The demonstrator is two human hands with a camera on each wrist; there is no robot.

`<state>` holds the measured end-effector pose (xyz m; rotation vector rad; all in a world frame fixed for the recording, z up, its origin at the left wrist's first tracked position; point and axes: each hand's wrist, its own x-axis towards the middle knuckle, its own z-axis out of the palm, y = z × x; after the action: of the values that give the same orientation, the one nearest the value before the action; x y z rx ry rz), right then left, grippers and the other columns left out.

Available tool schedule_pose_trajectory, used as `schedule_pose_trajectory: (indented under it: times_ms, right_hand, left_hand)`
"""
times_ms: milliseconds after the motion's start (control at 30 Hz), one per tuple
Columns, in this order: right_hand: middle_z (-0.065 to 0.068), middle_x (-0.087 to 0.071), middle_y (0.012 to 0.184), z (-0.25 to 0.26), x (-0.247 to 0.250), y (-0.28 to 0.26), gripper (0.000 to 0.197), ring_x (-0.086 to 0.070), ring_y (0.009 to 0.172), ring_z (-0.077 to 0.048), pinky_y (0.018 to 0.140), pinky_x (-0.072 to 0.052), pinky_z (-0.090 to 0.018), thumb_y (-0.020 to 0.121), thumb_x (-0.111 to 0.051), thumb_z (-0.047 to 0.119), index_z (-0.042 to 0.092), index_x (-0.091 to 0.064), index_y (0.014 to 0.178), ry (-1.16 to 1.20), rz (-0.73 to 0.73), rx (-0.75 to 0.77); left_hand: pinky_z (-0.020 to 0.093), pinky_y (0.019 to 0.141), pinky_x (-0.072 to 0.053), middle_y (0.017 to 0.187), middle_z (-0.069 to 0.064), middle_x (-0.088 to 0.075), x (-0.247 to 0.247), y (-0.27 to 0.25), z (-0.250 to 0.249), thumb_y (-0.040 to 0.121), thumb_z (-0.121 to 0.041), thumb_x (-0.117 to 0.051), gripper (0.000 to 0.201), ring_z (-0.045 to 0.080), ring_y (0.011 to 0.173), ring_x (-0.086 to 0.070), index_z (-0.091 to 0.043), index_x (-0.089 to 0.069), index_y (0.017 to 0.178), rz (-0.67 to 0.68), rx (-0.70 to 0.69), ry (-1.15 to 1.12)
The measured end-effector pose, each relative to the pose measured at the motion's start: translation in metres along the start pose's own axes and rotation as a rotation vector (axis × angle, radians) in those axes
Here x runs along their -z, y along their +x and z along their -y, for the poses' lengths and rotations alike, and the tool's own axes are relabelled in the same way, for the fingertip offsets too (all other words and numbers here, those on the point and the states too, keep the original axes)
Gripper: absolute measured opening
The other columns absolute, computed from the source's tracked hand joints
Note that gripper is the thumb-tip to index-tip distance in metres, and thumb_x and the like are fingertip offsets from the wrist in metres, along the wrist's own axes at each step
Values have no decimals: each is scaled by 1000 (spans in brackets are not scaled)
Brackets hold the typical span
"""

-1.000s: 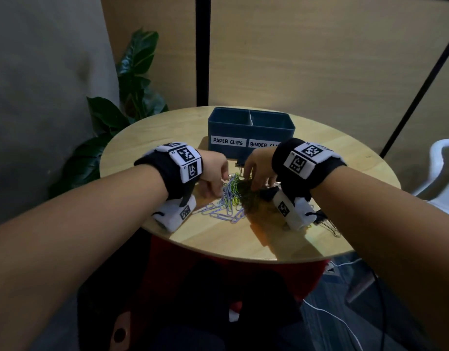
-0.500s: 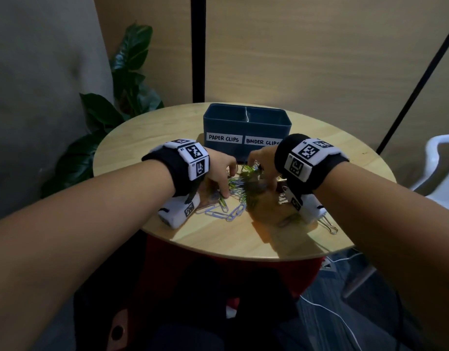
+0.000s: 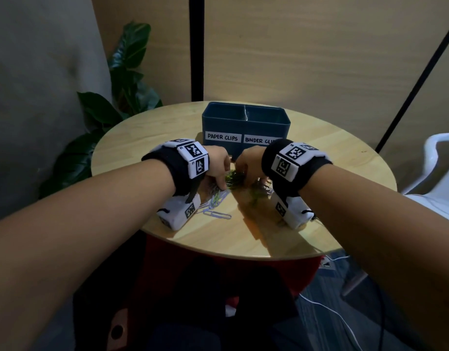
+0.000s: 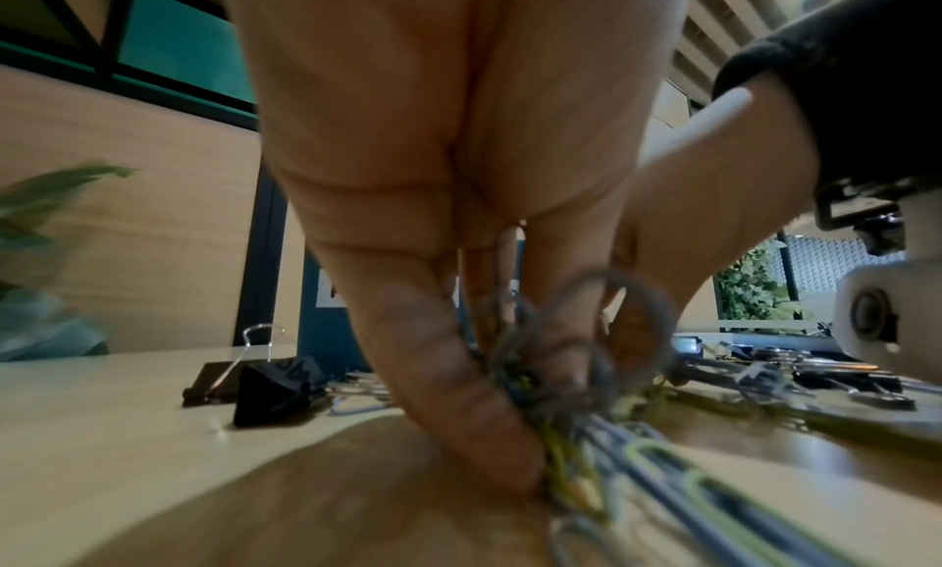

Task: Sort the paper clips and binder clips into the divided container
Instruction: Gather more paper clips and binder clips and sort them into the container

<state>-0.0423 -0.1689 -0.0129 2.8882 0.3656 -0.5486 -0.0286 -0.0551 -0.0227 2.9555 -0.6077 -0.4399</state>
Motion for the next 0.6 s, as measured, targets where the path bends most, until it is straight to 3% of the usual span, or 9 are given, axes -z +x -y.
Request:
schedule_pose_trajectory:
  times_ms: [33,100,200,300,400,467,500,567,600]
  right_hand:
    - [-9,-62,126,0,0,-1,40,-62,112,-25,83,-51,-26,89,-60,19,8,-57,127,-8,-17,-3]
    - [-8,-62,126,1,2,-2,39,-61,112,-23,90,-48,-26,91,-57,23,8,-58,127,-18,-23,-12]
    - [-5,-63,126,-6,6,0,37,-62,107,-21,88,-49,-26,90,-59,23,12,-60,126,-1,-80,-15]
    - [-6,-66,119,-20,10,2,35,-64,104,-22,80,-50,-25,87,-63,20,13,-64,121,75,-200,-34]
    - [-8,-68,100,-32,21,1,30,-65,87,-16,77,-50,-23,87,-62,17,5,-67,114,167,-296,-58]
    - [-8,-65,93,-39,32,1,29,-65,86,-15,80,-51,-23,87,-62,15,2,-67,113,240,-358,-72]
    - [-8,-66,95,-41,39,2,30,-65,88,-15,81,-52,-24,87,-63,15,3,-67,114,275,-393,-74]
    - [-6,-66,99,-46,56,3,32,-66,90,-18,84,-55,-27,88,-63,14,5,-65,118,335,-444,-89]
    - [-3,-65,93,-49,64,6,32,-66,84,-18,76,-57,-22,88,-63,14,4,-65,118,364,-466,-102]
  left_hand:
    - [22,55,-40,108,6,-61,0,0,0,76,-23,-77,54,16,89,-50,-8,-60,125,-17,-5,-5]
    - [24,59,-41,103,5,-60,2,0,2,77,-21,-77,51,16,84,-52,-7,-62,124,-27,-14,-36]
    - [22,55,-43,87,6,-62,7,2,8,76,-17,-78,38,15,62,-53,-2,-68,110,-38,-14,-148]
    - [27,69,-49,82,11,-65,20,4,15,74,-18,-79,28,16,61,-55,-2,-72,96,-96,-31,-244]
    - [35,81,-54,76,9,-69,38,5,19,75,-13,-79,28,19,64,-57,-3,-73,100,-140,-37,-374]
    - [30,72,-49,55,-1,-66,52,8,21,75,-13,-78,27,16,57,-53,-4,-74,100,-171,-46,-402]
    - [27,68,-47,52,-2,-64,59,10,22,75,-13,-78,27,15,55,-51,-5,-75,100,-193,-51,-410]
    - [26,64,-46,64,7,-64,74,15,21,75,-14,-78,27,15,55,-50,-5,-75,100,-245,-56,-434]
    - [27,65,-47,66,9,-63,82,18,21,75,-13,-78,27,16,55,-51,-4,-74,100,-273,-54,-455]
